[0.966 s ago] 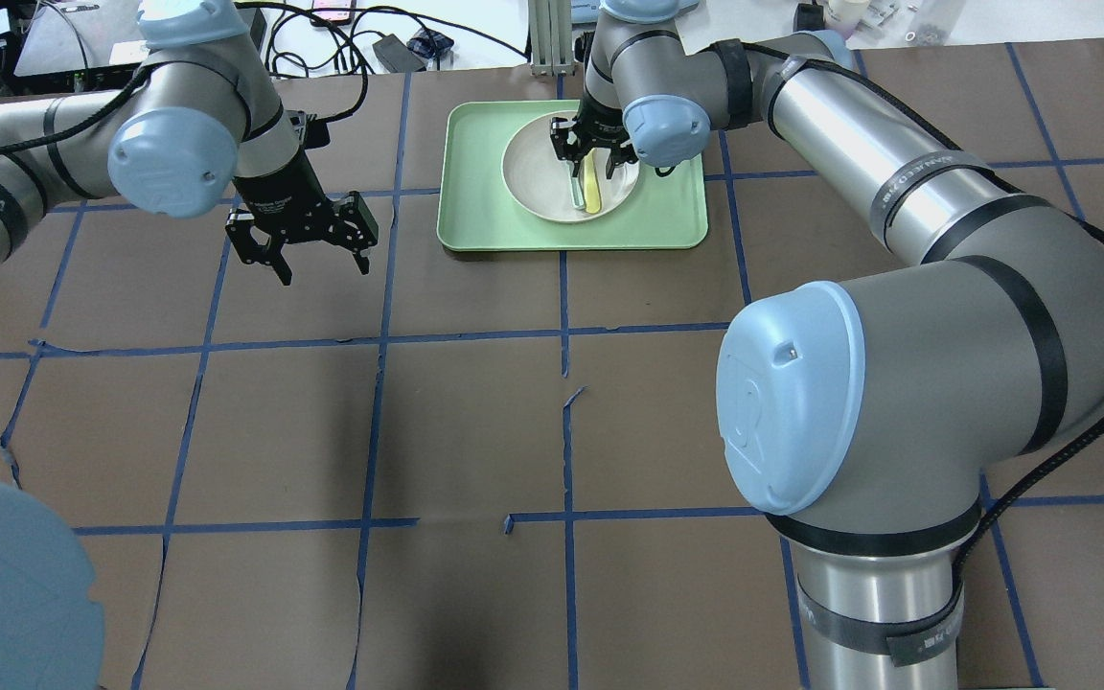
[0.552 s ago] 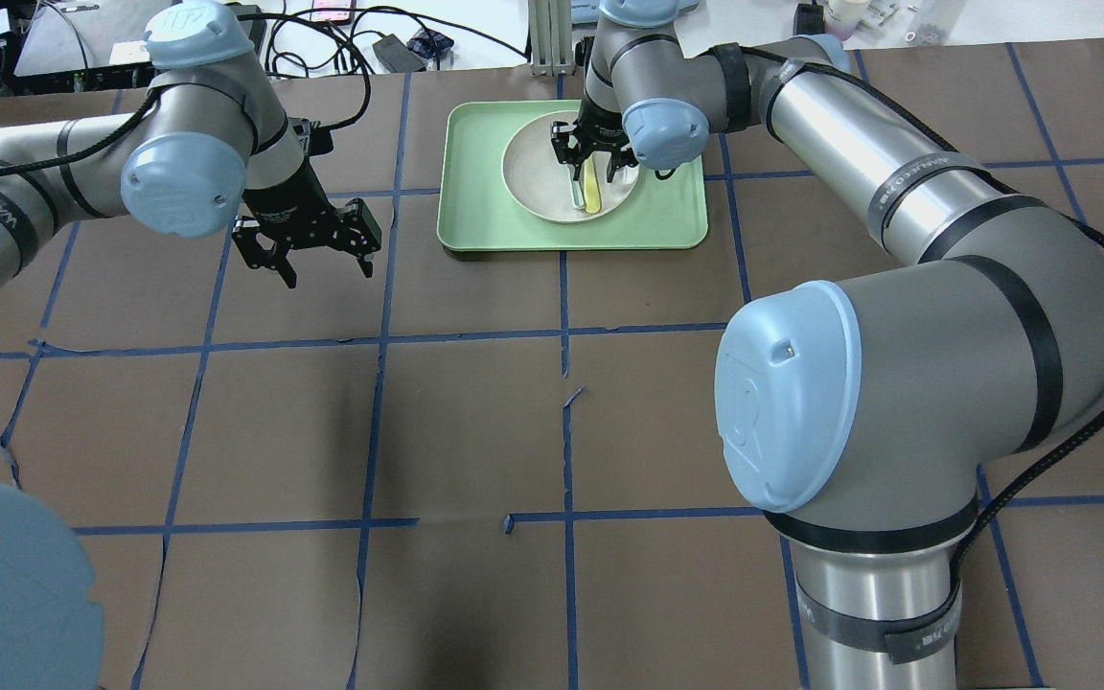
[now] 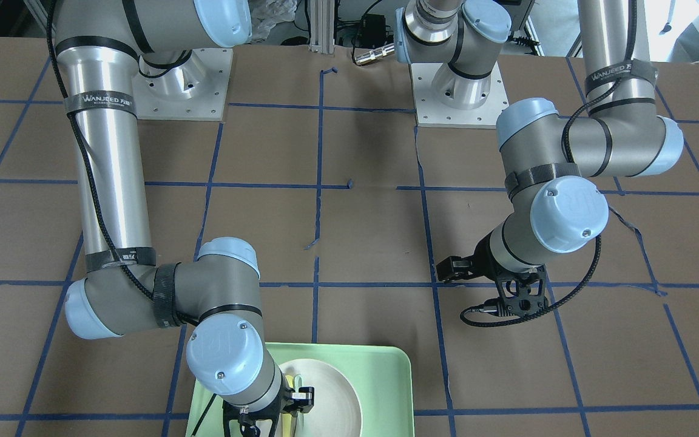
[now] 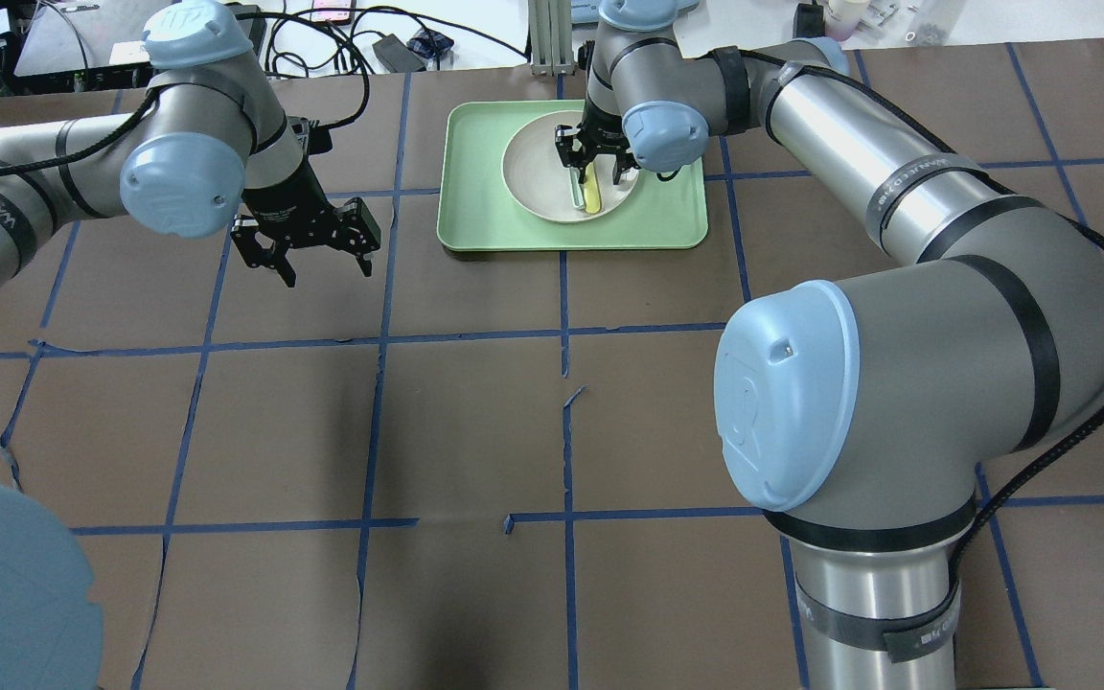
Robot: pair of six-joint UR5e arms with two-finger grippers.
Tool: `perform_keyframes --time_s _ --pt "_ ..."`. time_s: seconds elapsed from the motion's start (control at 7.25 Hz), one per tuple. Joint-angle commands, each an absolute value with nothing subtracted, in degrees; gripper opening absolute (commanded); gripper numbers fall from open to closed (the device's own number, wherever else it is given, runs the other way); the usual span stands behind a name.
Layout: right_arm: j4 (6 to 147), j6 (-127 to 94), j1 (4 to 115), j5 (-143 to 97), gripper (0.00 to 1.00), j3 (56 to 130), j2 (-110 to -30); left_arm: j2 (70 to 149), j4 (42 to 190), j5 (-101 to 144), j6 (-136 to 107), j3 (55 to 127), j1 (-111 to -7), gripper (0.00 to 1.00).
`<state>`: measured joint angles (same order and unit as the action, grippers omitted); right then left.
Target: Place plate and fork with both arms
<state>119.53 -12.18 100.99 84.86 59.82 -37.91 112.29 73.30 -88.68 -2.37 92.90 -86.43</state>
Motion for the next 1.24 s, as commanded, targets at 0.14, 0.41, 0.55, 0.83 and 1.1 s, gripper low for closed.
perform_keyframes --time_s 0.14,0.41,0.55,0.83,1.1 --pt "119.53 -12.22 100.99 84.47 0.55 59.94 -37.7 112.32 73.3 -88.68 -2.37 92.99 -86.4 1.0" --pt "119.53 -12.22 100.99 84.2 0.19 59.94 -38.14 112.32 73.3 -88.68 -2.37 93.08 -86.4 1.0" --pt "119.53 -12.13 100.99 84.11 0.0 59.94 -38.23 112.32 73.3 -88.68 -2.37 92.99 -86.4 1.0" --pt "118.92 -11.95 100.99 84.02 0.0 60.03 -38.32 112.32 73.3 -88.68 -2.37 93.08 -86.4 1.0" --pt "118.65 -13.0 101.07 84.02 0.0 59.94 -40.33 112.32 73.3 -88.68 -2.37 93.08 -86.4 1.0"
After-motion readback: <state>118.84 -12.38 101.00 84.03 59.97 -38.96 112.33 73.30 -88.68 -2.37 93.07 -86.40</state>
